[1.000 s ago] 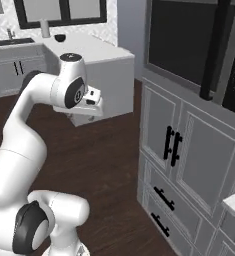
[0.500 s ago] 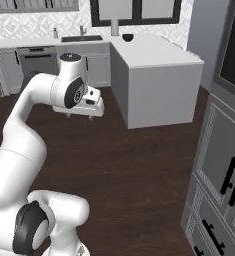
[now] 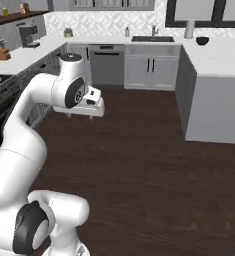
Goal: Gather all objects into one cabinet and sort the glasses and bowls to opposite sides.
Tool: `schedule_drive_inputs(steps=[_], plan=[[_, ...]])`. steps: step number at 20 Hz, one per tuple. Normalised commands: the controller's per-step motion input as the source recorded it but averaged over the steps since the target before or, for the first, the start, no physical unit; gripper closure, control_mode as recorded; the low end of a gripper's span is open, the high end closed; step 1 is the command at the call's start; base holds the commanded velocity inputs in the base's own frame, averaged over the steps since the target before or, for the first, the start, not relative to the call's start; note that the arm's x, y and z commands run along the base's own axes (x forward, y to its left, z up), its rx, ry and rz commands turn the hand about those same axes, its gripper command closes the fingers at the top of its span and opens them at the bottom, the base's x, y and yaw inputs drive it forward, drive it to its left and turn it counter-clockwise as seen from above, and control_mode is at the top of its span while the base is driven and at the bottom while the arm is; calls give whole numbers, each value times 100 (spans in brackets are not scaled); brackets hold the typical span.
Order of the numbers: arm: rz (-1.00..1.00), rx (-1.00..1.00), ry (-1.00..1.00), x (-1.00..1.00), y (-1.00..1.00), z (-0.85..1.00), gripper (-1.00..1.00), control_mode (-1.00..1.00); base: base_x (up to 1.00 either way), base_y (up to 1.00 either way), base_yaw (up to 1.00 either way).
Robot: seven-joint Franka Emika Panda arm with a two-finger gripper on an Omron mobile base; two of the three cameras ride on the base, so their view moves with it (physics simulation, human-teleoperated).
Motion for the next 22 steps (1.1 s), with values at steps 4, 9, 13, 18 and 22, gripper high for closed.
schedule_drive_inputs(steps=[4,9,13,18,22], plan=[[0,0,0,0,0,0,-100,100,22,44,54],[0,0,0,0,0,0,-100,100,19,41,55],[0,0,0,0,0,0,-100,100,23,41,55],[0,0,0,0,0,0,-100,100,27,43,60],[0,0,0,0,0,0,-100,100,25,42,63]])
